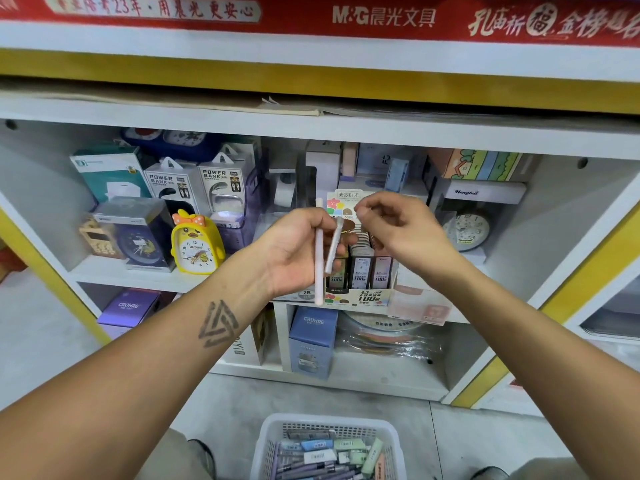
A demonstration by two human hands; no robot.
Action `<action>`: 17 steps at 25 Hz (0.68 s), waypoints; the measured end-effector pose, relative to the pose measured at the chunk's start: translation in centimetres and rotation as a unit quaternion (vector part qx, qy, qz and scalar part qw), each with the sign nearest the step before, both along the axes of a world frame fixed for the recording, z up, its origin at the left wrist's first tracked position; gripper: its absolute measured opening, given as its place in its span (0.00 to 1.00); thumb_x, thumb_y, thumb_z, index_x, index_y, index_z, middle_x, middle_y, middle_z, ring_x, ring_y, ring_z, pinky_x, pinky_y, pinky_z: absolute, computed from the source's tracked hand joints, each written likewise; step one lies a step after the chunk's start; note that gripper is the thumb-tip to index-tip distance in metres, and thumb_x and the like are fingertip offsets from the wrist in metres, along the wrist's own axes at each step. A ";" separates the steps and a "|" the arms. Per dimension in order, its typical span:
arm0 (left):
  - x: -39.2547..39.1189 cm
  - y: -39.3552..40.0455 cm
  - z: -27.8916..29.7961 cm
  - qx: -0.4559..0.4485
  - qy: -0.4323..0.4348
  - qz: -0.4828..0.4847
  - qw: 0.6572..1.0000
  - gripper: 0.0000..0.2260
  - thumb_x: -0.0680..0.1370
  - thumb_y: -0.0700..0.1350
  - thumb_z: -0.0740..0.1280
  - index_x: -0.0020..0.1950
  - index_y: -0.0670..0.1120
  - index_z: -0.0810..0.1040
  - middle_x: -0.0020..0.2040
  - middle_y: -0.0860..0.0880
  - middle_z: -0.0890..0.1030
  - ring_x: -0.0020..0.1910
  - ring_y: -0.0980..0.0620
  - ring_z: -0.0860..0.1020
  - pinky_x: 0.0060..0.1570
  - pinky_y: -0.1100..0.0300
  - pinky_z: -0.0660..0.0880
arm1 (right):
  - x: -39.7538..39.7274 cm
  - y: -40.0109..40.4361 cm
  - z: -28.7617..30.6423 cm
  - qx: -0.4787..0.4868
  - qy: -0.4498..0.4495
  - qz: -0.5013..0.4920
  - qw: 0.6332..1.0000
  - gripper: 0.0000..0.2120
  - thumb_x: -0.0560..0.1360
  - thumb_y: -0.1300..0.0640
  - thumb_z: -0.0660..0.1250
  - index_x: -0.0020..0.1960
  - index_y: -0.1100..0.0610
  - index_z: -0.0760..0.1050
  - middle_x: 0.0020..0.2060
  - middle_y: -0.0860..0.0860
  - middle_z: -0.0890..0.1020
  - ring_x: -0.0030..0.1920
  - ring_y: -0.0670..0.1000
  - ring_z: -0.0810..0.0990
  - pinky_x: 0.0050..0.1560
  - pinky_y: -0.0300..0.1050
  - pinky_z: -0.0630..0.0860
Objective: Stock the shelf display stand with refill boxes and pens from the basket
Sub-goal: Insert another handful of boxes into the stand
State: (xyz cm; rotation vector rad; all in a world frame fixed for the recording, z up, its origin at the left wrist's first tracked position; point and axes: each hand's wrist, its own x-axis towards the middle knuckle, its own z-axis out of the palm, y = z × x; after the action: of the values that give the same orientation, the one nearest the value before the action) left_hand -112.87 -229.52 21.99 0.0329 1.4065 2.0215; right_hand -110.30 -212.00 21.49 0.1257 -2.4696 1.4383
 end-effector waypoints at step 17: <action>-0.9 -4.2 -0.4 -0.165 0.088 0.068 0.980 0.07 0.80 0.34 0.63 0.55 0.36 0.79 0.46 0.38 0.85 0.40 0.41 0.85 0.37 0.53 0.83 | -0.9 -1.6 0.5 -0.070 0.001 0.065 0.995 0.09 0.74 0.70 0.71 0.50 0.59 0.82 0.46 0.61 0.83 0.40 0.56 0.83 0.45 0.41 0.82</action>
State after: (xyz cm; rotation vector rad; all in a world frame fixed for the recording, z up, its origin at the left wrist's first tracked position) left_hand -113.74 -233.71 21.59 -0.0299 1.8874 1.9045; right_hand -111.20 -213.58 22.00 0.2636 -2.3891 1.6582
